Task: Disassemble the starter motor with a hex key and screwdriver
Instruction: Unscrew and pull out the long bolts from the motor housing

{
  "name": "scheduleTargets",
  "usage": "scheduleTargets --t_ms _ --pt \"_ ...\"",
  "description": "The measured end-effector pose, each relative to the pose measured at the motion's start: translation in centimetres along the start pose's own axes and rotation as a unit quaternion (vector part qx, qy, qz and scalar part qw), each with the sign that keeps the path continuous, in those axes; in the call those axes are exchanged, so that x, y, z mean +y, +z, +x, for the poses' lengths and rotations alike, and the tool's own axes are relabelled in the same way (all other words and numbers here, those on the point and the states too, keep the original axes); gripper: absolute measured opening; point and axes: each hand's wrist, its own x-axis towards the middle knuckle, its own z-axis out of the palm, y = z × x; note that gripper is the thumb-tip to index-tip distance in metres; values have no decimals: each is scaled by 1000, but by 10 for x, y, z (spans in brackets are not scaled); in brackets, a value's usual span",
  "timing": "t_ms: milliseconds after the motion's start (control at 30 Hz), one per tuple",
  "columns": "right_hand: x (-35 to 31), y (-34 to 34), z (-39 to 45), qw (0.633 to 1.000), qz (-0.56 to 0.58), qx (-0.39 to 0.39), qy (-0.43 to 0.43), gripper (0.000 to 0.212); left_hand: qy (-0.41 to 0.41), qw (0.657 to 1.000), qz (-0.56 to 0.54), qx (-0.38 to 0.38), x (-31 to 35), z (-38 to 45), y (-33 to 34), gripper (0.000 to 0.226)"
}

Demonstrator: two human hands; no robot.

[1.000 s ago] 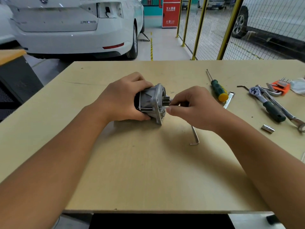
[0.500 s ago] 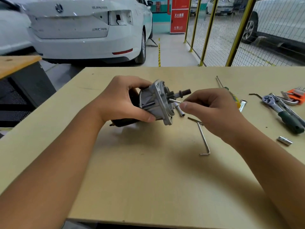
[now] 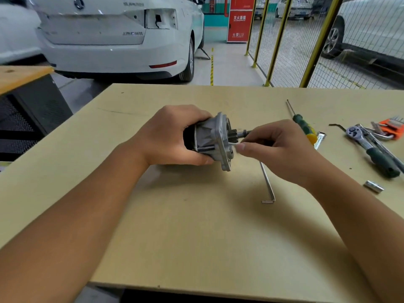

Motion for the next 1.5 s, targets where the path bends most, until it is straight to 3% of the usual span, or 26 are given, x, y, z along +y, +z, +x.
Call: scheduleTargets --t_ms 367,467,633,800,867,1033,1133,1233,1333,1500 --pt "1 -23 0 993 -65 -78 59 21 2 999 40 -21 3 0 7 70" --pt "0 -22 -1 995 -34 -82 49 20 -4 999 6 -33 0 2 4 75" --pt "-4 -9 -3 995 -30 -86 36 16 -49 995 -81 -33 -4 3 2 63" --pt "-7 -9 -5 995 -18 -89 47 15 -58 993 -98 -44 -2 2 1 59" --pt "-8 -9 -5 993 1 -94 71 15 -56 993 -96 -43 -1 2 1 59" --pt "-7 -7 -5 960 114 -111 230 16 -53 994 -92 -38 -1 2 1 60" --pt "-8 -6 -6 950 133 -118 256 16 -52 994 -94 -37 -2 1 2 60" --pt "-10 -6 -6 970 79 -99 207 18 -51 993 -99 -31 -3 0 3 60" --pt "-13 -7 -7 992 -42 -82 86 18 -50 993 -105 -29 -5 -1 4 62" --pt "-12 -7 -10 987 -151 -54 -29 10 -51 992 -110 -29 -7 -1 4 63"
